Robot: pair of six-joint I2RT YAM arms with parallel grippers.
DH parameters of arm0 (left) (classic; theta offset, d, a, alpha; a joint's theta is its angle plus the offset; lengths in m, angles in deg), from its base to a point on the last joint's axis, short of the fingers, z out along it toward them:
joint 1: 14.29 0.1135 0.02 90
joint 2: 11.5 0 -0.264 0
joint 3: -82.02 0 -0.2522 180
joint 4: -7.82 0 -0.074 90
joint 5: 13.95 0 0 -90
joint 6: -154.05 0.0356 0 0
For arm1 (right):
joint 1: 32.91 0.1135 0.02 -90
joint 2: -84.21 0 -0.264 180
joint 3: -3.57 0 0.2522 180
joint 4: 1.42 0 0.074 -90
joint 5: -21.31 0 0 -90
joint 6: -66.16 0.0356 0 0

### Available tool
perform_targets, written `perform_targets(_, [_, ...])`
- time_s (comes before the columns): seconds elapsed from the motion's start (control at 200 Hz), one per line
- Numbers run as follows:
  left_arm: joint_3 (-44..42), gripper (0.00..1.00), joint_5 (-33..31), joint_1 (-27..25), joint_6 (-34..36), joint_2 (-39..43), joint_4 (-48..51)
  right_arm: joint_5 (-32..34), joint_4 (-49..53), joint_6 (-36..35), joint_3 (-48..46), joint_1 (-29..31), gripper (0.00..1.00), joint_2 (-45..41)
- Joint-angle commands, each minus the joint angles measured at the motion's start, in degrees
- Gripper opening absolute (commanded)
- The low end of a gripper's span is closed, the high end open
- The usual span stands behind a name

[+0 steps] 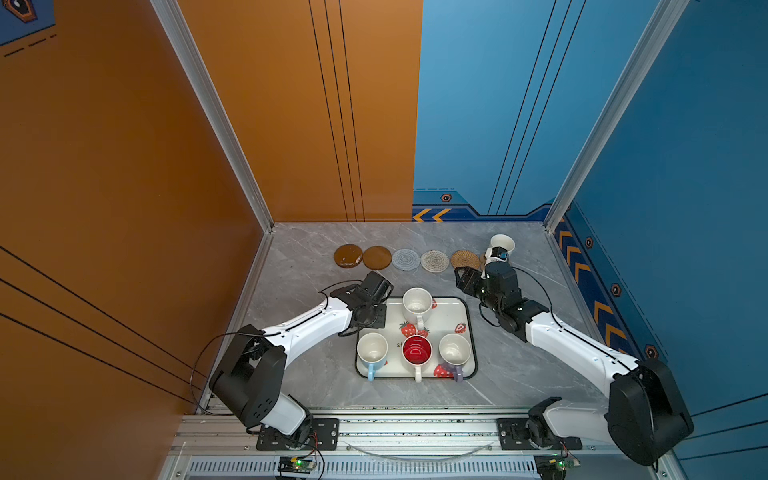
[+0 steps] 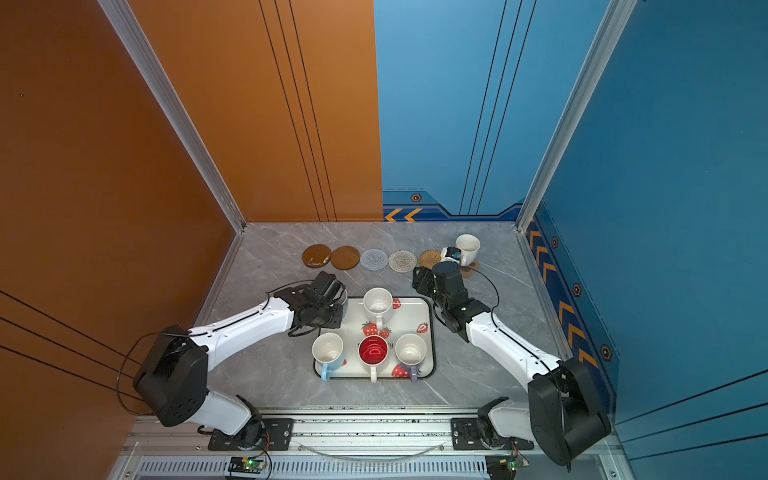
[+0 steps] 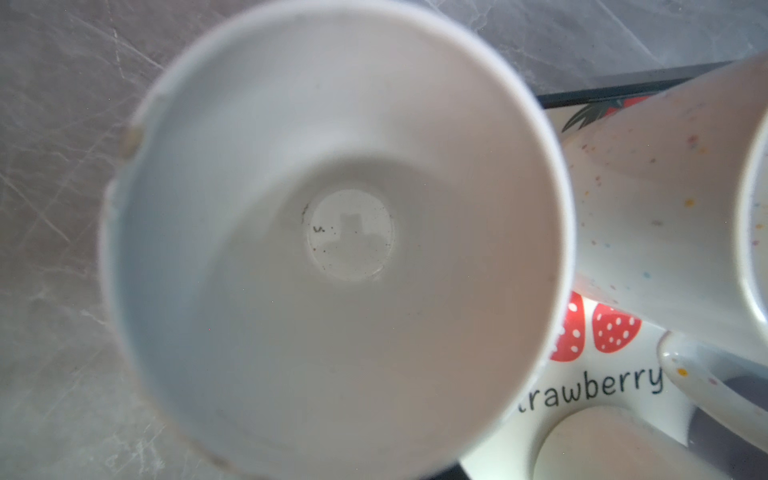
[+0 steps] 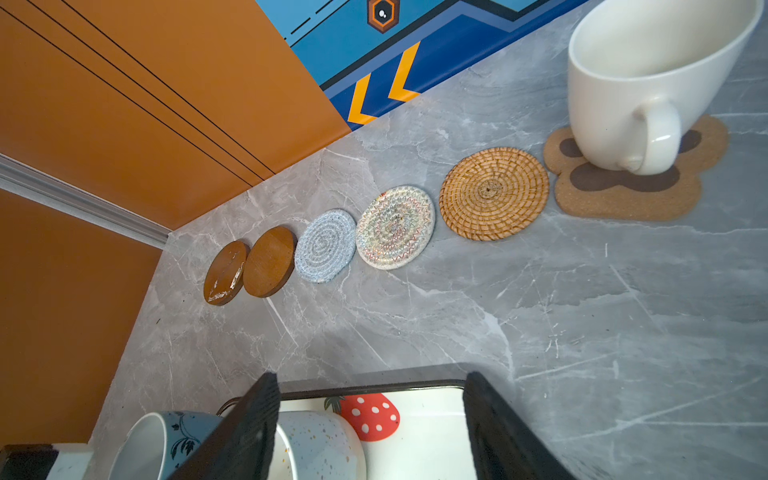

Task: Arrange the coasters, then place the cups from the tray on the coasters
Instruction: 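Lift the light blue mug with the left gripper toward the glossy brown coaster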

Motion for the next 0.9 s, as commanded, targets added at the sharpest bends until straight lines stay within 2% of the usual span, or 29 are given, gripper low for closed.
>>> perform_targets(0.0, [0.28, 0.17, -0.82, -0.11, 0.63, -0.26, -0.85, -0.95, -1.29, 0.75, 0.92, -0.32, 0.68, 0.51])
perform_targets(0.085, [0.22, 0.11, -1.00, -0.22, 0.61, -0.11, -0.84, -1.04, -1.29, 0.78, 0.91, -0.42, 0.68, 0.59])
perform_targets(0.17, [0.13, 0.00, -1.40, -0.37, 0.62, 0.29, -0.84, -1.16, -1.29, 0.72, 0.82, -0.41, 0.68, 0.61])
perform_targets(0.476, [0.27, 0.00, -4.54, -2.09, 0.61, 2.60, -0.84, -1.33, -1.23, 0.80, 0.91, -0.50, 0.68, 0.60])
perform_targets(0.621, [0.61, 0.00, -7.37, -3.52, 0.37, 5.50, -0.84, -1.46, -1.21, 0.77, 0.96, -0.49, 0.68, 0.53])
perform_targets(0.896, [0.94, 0.00, -8.90, -3.69, 0.20, 11.34, -0.84, -1.85, -1.37, 0.72, 1.02, -0.58, 0.68, 0.53])
